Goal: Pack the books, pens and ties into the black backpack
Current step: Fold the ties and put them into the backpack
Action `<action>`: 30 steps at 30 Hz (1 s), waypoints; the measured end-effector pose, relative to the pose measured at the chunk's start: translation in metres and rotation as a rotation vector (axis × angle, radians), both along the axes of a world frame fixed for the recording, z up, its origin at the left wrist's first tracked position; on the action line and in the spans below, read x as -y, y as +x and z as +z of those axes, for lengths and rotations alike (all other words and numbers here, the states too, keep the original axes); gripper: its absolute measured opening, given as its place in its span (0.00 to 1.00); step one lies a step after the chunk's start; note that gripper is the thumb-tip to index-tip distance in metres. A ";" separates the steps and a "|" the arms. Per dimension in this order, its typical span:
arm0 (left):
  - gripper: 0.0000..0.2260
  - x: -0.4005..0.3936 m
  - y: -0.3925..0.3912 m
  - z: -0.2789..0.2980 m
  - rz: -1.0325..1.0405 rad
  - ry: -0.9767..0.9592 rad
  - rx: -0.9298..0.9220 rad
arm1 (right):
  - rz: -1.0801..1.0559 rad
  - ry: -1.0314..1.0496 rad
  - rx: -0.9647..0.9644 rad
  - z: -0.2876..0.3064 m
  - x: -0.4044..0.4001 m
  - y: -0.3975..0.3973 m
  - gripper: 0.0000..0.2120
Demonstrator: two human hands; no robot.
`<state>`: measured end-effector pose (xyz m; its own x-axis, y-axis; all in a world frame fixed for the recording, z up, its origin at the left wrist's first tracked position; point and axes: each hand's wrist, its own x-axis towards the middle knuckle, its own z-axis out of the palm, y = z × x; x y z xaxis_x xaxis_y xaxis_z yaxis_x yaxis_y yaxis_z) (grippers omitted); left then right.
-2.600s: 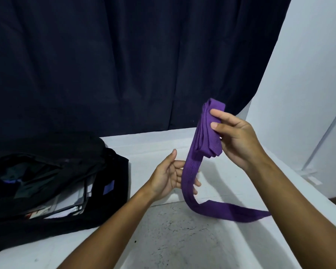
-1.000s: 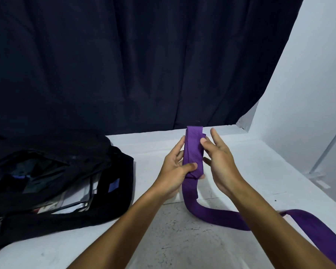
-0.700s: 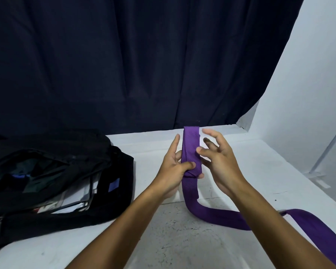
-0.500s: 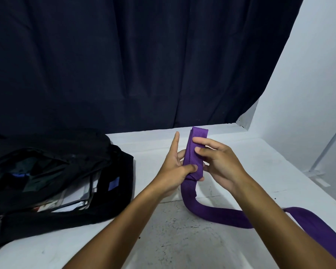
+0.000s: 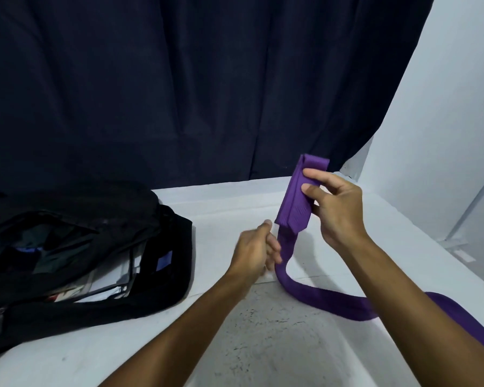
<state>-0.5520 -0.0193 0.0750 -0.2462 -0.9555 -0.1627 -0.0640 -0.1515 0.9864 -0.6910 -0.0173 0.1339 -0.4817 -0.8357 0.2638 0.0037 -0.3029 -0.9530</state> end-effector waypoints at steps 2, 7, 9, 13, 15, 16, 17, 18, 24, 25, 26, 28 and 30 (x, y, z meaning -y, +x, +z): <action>0.32 0.002 -0.003 -0.001 -0.209 0.317 -0.196 | 0.033 -0.028 0.034 0.004 -0.002 0.001 0.14; 0.37 0.044 -0.001 0.012 -0.170 0.553 -0.856 | 0.202 0.009 0.065 -0.001 -0.013 0.008 0.16; 0.35 0.061 0.006 0.028 -0.162 0.464 -0.832 | 0.293 0.037 0.029 -0.010 -0.019 0.011 0.17; 0.34 0.079 0.016 0.059 -0.145 0.337 -0.883 | 0.530 0.092 -0.007 -0.027 -0.030 0.013 0.17; 0.34 0.083 0.020 0.065 -0.125 0.299 -0.953 | 0.622 0.113 -0.009 -0.034 -0.032 0.013 0.17; 0.33 0.083 0.022 0.065 -0.125 0.289 -0.969 | 0.652 0.115 -0.001 -0.037 -0.032 0.012 0.17; 0.32 0.082 0.024 0.063 -0.120 0.288 -0.968 | 0.667 0.109 0.014 -0.038 -0.032 0.011 0.17; 0.31 0.080 0.026 0.059 -0.105 0.297 -0.953 | 0.666 0.095 0.031 -0.039 -0.031 0.010 0.18; 0.14 0.067 0.032 0.036 -0.150 0.272 -0.743 | 0.528 -0.007 0.184 -0.028 -0.018 0.006 0.17; 0.12 0.066 0.032 0.034 -0.199 0.255 -0.677 | 0.518 -0.007 0.189 -0.027 -0.016 0.005 0.17; 0.12 0.064 0.033 0.032 -0.246 0.237 -0.616 | 0.512 -0.001 0.188 -0.027 -0.015 0.006 0.17; 0.17 0.062 0.034 0.026 -0.310 0.206 -0.554 | 0.510 0.020 0.183 -0.028 -0.013 0.007 0.17; 0.22 0.062 0.033 0.021 -0.369 0.183 -0.562 | 0.519 0.038 0.174 -0.028 -0.011 0.009 0.17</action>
<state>-0.5185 -0.0816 0.0959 -0.6437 -0.7625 -0.0660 0.3693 -0.3849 0.8459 -0.6821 -0.0059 0.1061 -0.0378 -0.9826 0.1820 0.3020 -0.1848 -0.9352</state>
